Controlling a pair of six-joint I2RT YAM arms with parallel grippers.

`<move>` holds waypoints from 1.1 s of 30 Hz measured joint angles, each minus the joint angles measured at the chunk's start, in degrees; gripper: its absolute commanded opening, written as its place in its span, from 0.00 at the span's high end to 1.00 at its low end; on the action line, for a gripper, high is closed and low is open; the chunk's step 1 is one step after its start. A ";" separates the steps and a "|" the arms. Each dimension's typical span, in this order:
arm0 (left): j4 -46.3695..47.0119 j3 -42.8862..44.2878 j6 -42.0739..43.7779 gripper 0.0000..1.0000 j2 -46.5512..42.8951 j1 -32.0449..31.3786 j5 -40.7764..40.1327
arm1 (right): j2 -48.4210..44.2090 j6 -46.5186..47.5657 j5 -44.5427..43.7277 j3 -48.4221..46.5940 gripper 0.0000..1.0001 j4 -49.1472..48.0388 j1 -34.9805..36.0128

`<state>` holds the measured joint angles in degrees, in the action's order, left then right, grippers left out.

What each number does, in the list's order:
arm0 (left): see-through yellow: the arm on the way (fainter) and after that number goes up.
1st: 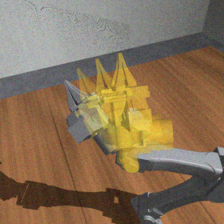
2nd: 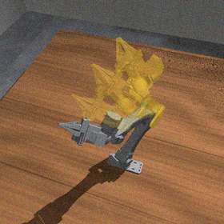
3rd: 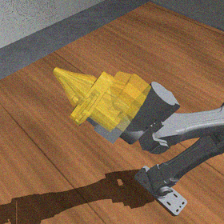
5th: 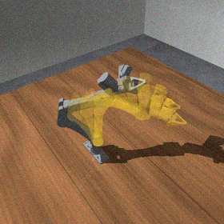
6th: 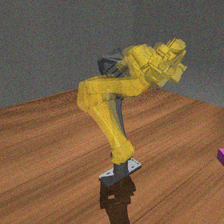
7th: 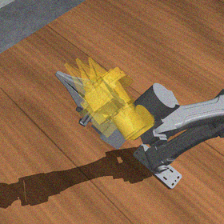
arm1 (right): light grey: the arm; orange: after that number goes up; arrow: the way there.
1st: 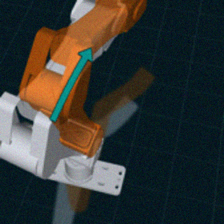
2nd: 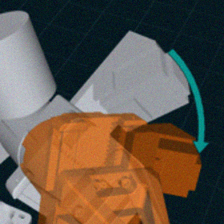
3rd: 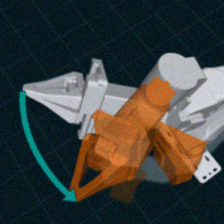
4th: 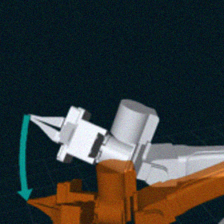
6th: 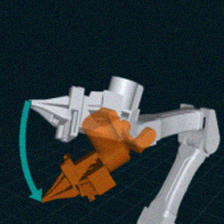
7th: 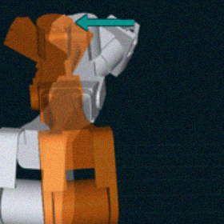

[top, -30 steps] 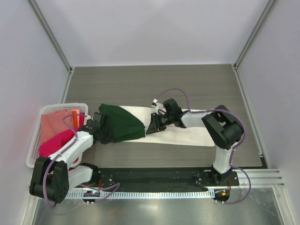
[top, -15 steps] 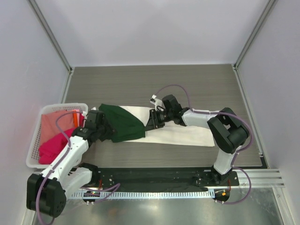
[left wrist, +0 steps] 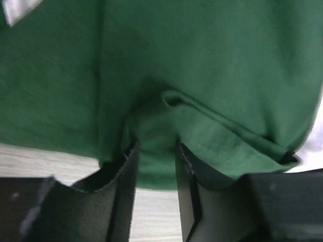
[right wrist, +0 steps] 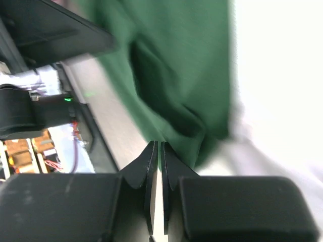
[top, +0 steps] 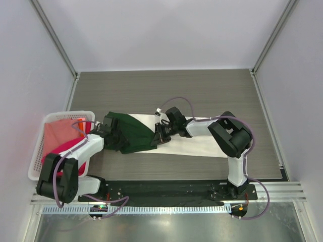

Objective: Fold and stack the t-shirts
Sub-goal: Fold the tshirt

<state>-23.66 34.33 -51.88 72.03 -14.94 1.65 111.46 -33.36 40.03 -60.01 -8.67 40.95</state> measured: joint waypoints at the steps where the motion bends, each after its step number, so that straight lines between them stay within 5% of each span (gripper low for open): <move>1: 0.48 -0.66 -0.59 0.64 1.38 0.00 -0.55 | 0.59 -0.15 -0.20 0.87 0.88 -0.17 -0.31; 8: 1.81 -0.92 -2.99 0.67 1.01 -0.50 -3.76 | -2.10 -2.45 0.70 9.31 0.77 -4.48 -2.78; 13: -1.64 -0.92 -2.75 0.62 -4.24 -0.57 -8.61 | -11.58 -0.76 -3.96 11.93 0.67 2.32 -4.50; 22: -6.67 6.12 0.20 0.50 -11.17 -0.81 -11.47 | -33.33 1.64 -26.10 11.67 0.75 16.96 -18.12; 33: -3.72 12.57 1.05 0.51 0.96 -1.01 -8.00 | -34.45 1.55 -48.19 14.49 0.89 25.83 -29.11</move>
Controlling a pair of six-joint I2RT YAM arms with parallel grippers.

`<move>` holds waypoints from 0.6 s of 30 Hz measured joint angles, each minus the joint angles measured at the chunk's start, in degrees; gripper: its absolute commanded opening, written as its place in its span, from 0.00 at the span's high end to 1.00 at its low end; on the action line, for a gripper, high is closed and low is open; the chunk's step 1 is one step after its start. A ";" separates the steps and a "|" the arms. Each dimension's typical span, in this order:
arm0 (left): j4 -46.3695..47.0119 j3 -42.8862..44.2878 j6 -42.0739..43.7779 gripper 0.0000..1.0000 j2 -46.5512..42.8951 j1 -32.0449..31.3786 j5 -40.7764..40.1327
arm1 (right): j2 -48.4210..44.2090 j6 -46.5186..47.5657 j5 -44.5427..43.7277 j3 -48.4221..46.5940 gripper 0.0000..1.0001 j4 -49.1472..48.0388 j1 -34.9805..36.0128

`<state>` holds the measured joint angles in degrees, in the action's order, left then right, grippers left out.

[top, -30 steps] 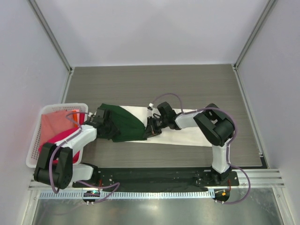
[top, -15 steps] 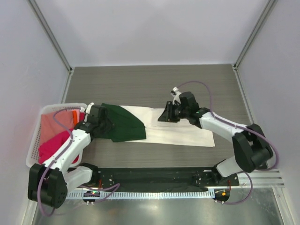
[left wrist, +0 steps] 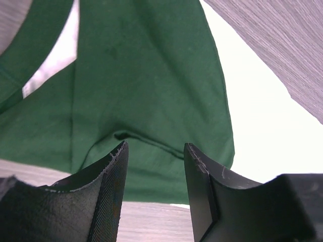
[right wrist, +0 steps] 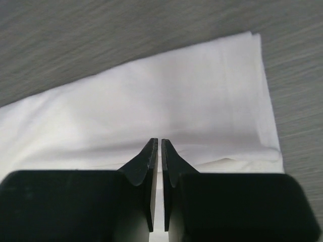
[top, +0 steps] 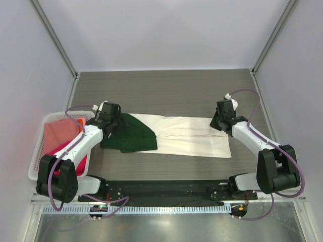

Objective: Fold and stack the t-shirts
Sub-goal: Fold the tshirt

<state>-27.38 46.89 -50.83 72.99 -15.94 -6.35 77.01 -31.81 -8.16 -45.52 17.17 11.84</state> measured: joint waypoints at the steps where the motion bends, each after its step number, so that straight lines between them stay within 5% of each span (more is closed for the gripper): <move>1: 0.33 0.22 0.02 0.51 0.66 -0.07 0.04 | 0.31 -0.11 -0.87 1.09 0.92 0.17 -0.31; 11: 0.94 0.22 0.04 0.53 1.97 -0.11 -0.11 | -3.98 -4.37 -4.87 11.65 0.99 0.85 -4.74; 18: 0.48 -0.74 0.07 0.54 0.85 -0.13 -0.09 | -15.74 -3.80 -6.54 12.81 0.91 3.26 -4.74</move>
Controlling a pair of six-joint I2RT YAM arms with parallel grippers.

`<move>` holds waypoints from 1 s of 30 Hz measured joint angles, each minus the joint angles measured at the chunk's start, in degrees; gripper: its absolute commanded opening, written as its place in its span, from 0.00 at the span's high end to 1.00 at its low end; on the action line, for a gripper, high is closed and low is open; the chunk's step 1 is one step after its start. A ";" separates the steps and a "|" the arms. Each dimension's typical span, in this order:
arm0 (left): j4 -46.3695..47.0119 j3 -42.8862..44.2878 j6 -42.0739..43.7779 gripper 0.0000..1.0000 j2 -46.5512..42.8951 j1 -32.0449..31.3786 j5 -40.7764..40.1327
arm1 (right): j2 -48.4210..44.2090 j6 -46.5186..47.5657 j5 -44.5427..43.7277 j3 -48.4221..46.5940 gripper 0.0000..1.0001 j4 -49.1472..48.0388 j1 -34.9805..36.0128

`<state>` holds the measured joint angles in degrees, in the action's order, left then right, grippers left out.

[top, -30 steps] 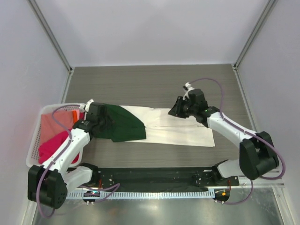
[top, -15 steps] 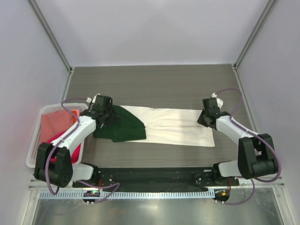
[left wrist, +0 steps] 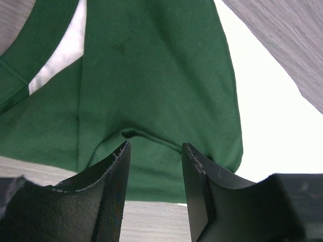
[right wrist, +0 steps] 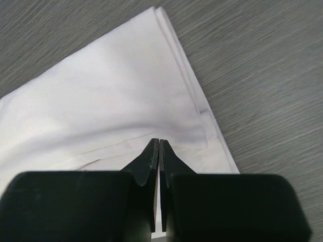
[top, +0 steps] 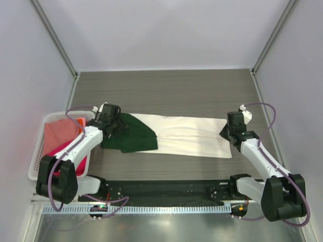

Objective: Fold and stack the t-shirts
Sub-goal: Fold the tshirt

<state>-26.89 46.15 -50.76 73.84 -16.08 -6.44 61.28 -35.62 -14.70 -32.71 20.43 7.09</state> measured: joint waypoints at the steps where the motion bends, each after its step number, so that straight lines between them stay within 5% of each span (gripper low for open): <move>1: -0.26 -0.35 -0.02 0.53 -0.68 -0.04 -0.02 | 0.02 0.83 1.01 -0.50 0.89 0.20 -0.04; 7: -2.62 -7.17 -2.43 0.53 -11.19 -0.50 -0.26 | 5.62 6.16 13.20 -4.70 0.81 -1.20 0.98; 14: -4.11 -15.06 -8.72 0.53 -17.03 -0.59 -0.50 | 10.80 9.62 17.22 -7.93 0.68 -2.95 10.60; 21: -2.84 -17.40 -12.11 0.48 -14.73 -0.44 -3.26 | 12.57 11.56 16.46 -8.24 0.57 -1.99 21.33; 30: 4.87 -16.04 -12.31 0.49 -5.22 0.63 -6.32 | 14.71 9.68 10.67 -8.22 0.62 2.82 25.83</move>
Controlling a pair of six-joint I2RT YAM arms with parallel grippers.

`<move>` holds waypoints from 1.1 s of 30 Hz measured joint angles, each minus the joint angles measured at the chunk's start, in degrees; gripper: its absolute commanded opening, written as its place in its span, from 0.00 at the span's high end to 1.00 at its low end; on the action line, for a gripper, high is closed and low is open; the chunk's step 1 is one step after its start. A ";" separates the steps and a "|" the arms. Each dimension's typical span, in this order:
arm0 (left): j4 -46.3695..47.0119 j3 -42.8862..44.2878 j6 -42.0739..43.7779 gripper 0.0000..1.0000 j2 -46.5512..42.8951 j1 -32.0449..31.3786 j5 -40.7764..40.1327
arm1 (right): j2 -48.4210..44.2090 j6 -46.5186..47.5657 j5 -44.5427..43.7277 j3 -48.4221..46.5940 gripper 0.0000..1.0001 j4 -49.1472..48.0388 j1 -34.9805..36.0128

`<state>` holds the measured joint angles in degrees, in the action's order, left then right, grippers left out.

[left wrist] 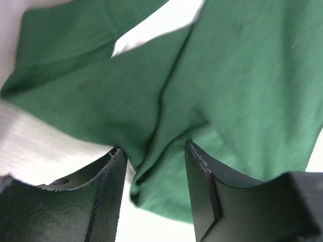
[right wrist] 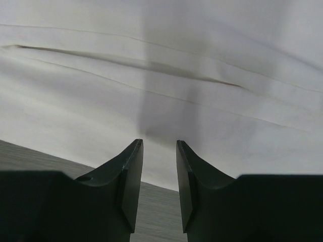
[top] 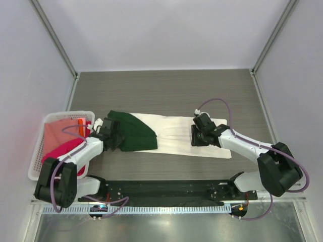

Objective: Fold and stack the t-shirts
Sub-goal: Fold the tshirt

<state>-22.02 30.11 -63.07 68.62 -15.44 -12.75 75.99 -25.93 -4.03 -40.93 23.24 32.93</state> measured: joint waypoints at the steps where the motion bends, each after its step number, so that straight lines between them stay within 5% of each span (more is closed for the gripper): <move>1: 1.18 0.68 0.00 0.51 1.64 0.11 -0.17 | 0.57 -0.50 -0.76 0.02 0.62 0.33 0.02; 14: 5.86 22.84 2.73 0.55 27.23 1.88 0.74 | 8.83 -7.50 -7.98 -2.29 0.65 0.76 8.61; 20: 3.93 49.05 8.85 0.57 47.30 2.51 9.05 | 17.42 -12.90 -2.58 -9.77 0.64 -5.79 19.12; 25: -2.54 81.29 13.35 0.55 67.71 2.56 16.61 | 25.11 -16.41 6.05 -18.14 0.45 -11.43 23.52; 28: -5.73 96.80 15.28 0.53 76.98 2.58 19.23 | 25.97 -15.98 7.76 -23.50 0.43 -11.15 23.34; 33: -6.21 106.01 13.77 0.52 83.14 3.17 24.04 | 23.30 -13.75 12.09 -28.11 0.44 -11.15 16.02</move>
<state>-28.23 136.11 -49.30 151.76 -12.27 11.29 99.29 -39.68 8.05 -69.04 12.10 48.95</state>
